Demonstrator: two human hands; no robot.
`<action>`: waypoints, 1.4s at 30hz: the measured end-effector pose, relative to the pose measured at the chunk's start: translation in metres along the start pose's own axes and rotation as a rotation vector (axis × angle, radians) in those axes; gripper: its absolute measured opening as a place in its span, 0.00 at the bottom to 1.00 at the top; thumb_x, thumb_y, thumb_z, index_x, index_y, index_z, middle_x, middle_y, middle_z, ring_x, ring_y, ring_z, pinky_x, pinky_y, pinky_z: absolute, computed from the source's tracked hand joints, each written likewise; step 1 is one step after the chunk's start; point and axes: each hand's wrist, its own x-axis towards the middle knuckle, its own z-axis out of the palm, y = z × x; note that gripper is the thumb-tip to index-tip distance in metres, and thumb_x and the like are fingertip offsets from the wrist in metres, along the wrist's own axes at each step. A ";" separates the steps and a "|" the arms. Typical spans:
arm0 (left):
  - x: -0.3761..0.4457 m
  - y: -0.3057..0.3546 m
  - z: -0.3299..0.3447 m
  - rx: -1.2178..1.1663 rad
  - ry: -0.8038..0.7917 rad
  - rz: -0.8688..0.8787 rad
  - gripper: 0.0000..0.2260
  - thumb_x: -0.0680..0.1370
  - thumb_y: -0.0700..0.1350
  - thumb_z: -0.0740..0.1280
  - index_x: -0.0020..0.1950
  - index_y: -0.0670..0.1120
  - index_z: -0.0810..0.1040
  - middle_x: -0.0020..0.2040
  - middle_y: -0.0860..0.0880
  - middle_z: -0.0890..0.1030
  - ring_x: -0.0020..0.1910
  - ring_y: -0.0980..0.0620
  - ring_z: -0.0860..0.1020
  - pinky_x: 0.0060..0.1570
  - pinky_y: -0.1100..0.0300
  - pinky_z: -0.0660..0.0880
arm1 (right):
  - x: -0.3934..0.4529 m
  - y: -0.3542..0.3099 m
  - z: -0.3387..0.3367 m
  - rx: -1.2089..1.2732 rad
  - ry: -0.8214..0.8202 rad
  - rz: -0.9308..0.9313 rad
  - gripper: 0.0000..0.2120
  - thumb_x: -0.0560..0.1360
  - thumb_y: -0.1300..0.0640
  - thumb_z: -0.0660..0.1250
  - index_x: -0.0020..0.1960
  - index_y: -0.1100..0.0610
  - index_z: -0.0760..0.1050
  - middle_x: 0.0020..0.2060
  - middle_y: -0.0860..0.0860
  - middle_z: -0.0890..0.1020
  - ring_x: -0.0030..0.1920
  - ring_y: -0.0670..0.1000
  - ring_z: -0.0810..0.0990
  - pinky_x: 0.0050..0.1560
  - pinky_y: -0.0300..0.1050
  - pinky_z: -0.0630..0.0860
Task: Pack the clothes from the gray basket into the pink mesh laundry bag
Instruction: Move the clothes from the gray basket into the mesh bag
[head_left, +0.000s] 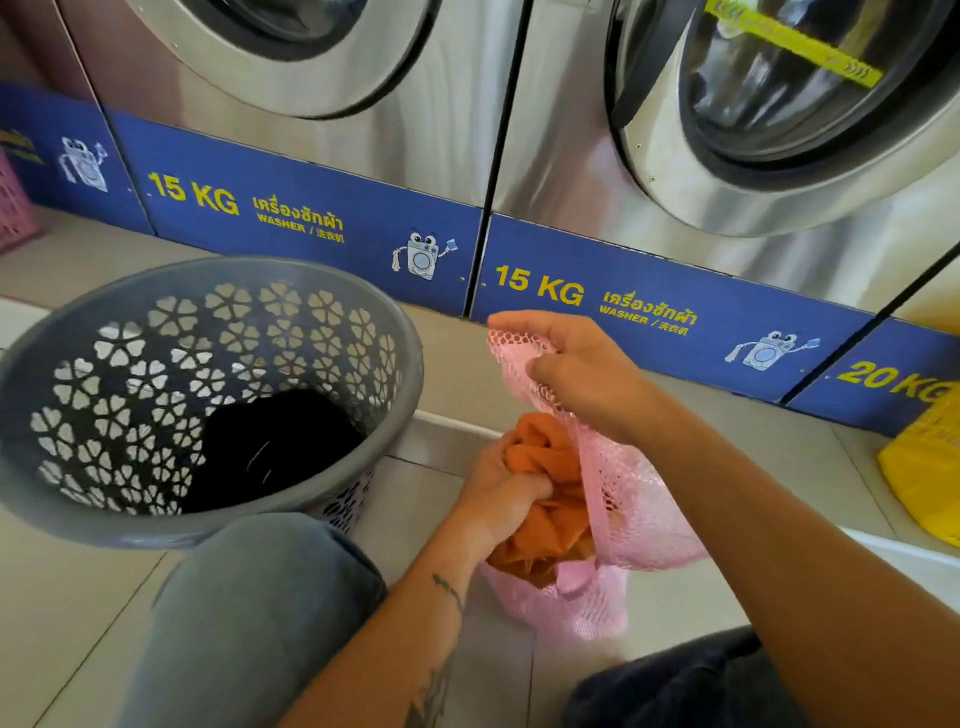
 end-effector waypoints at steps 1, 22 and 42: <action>-0.002 -0.002 0.000 0.077 -0.002 0.014 0.19 0.67 0.37 0.70 0.54 0.54 0.82 0.48 0.50 0.86 0.48 0.51 0.84 0.53 0.54 0.81 | 0.002 0.001 0.000 -0.020 0.013 0.014 0.30 0.72 0.77 0.55 0.68 0.56 0.76 0.43 0.44 0.77 0.25 0.27 0.71 0.26 0.23 0.66; 0.036 0.002 -0.017 -0.343 0.330 -0.202 0.10 0.65 0.52 0.69 0.45 0.60 0.84 0.44 0.47 0.85 0.43 0.44 0.82 0.50 0.49 0.80 | -0.029 0.027 -0.016 0.864 0.072 0.219 0.25 0.70 0.72 0.60 0.60 0.53 0.82 0.52 0.54 0.86 0.49 0.62 0.69 0.52 0.56 0.71; -0.026 0.047 -0.049 1.034 0.116 -0.116 0.19 0.66 0.50 0.61 0.53 0.47 0.79 0.60 0.43 0.78 0.59 0.40 0.78 0.49 0.50 0.76 | -0.018 0.006 -0.030 0.078 0.185 0.015 0.29 0.72 0.75 0.56 0.66 0.53 0.77 0.54 0.46 0.82 0.26 0.37 0.73 0.28 0.28 0.67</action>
